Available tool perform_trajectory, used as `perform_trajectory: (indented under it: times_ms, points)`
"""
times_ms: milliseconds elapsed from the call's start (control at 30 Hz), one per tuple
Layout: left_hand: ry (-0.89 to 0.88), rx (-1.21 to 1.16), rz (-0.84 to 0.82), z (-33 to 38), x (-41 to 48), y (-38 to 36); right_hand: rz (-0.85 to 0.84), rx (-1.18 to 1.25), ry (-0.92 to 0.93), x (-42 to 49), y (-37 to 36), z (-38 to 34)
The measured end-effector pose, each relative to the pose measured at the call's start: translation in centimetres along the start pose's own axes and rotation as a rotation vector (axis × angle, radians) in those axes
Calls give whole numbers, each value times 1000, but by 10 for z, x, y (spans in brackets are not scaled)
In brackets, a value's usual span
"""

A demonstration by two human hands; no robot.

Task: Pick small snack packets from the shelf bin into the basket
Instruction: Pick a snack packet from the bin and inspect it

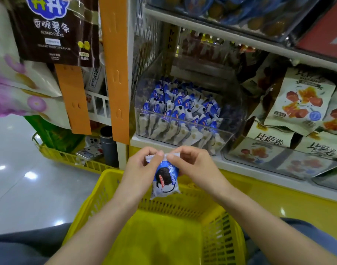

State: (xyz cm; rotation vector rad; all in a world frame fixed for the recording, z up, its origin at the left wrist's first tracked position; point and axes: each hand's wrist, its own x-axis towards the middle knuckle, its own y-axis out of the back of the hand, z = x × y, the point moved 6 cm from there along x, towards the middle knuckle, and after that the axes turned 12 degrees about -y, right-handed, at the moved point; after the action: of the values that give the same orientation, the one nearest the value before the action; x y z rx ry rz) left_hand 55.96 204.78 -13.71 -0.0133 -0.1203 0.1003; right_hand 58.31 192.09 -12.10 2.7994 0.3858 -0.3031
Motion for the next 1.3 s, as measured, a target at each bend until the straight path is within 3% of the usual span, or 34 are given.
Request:
perform_trajectory:
  times_ms: [233, 333, 533, 600, 767, 933, 1167, 1300]
  points:
    - [79, -6, -40, -12, -2, -8, 257, -648, 448, -17, 4, -16]
    - [116, -63, -55, -12, -4, -10, 269, -519, 402, -16, 9, -12]
    - [134, -119, -26, -9, -6, -9, 241, 246, -51, 4, 32, 11]
    - [90, -127, 40, -6, -4, -2, 153, 367, -153, 4, 29, 18]
    - [-5, -49, 176, -5, 2, 16, -105, 42, -272, -2, 5, 27]
    - [-50, 46, 121, -5, 2, 15, -11, -463, -128, -2, 4, 23]
    - [-225, 305, -42, 9, -2, 0, 83, -267, 132, -8, 4, 2]
    - [-234, 330, -83, 10, -5, -5, 165, -333, 230, -13, 7, -3]
